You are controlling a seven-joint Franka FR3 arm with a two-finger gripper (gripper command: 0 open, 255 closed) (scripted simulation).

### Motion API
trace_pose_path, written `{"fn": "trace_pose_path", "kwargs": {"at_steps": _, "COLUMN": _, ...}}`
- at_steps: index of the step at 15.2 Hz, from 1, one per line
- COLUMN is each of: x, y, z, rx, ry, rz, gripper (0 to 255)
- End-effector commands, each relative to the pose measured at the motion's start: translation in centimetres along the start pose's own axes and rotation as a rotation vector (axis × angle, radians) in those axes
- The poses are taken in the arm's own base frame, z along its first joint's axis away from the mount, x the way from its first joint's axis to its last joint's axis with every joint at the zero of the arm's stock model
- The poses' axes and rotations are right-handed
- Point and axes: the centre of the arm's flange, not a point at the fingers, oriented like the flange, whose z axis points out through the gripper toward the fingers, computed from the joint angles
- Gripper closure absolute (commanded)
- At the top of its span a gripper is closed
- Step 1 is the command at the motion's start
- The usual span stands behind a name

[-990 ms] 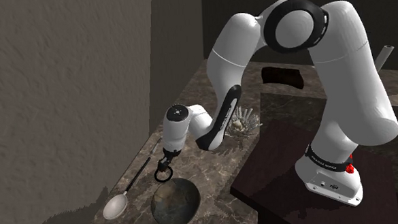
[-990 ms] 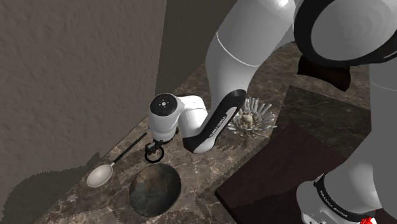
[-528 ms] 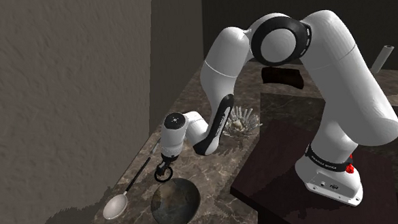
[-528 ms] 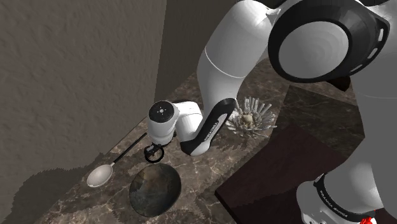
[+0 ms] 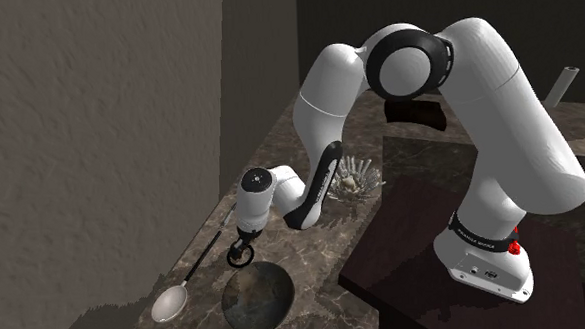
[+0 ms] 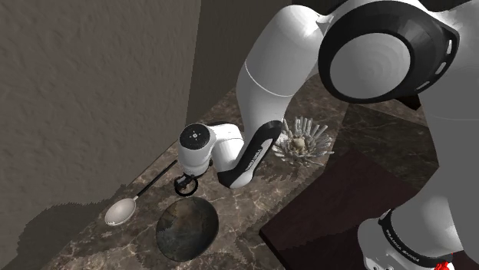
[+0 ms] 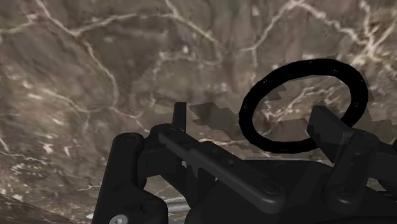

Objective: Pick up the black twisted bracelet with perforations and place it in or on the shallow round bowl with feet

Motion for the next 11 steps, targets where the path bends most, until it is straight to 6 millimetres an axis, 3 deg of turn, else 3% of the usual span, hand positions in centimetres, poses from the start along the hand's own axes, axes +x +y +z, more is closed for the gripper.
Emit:
{"fn": "trace_pose_path", "kwargs": {"at_steps": 1, "x": 0.00, "y": 0.00, "z": 0.00, "rx": 0.000, "ry": 0.000, "rz": 0.000, "gripper": 255}}
{"fn": "trace_pose_path", "kwargs": {"at_steps": 11, "x": 0.15, "y": 0.00, "z": -0.50, "rx": 0.000, "ry": 0.000, "rz": 0.000, "gripper": 255}}
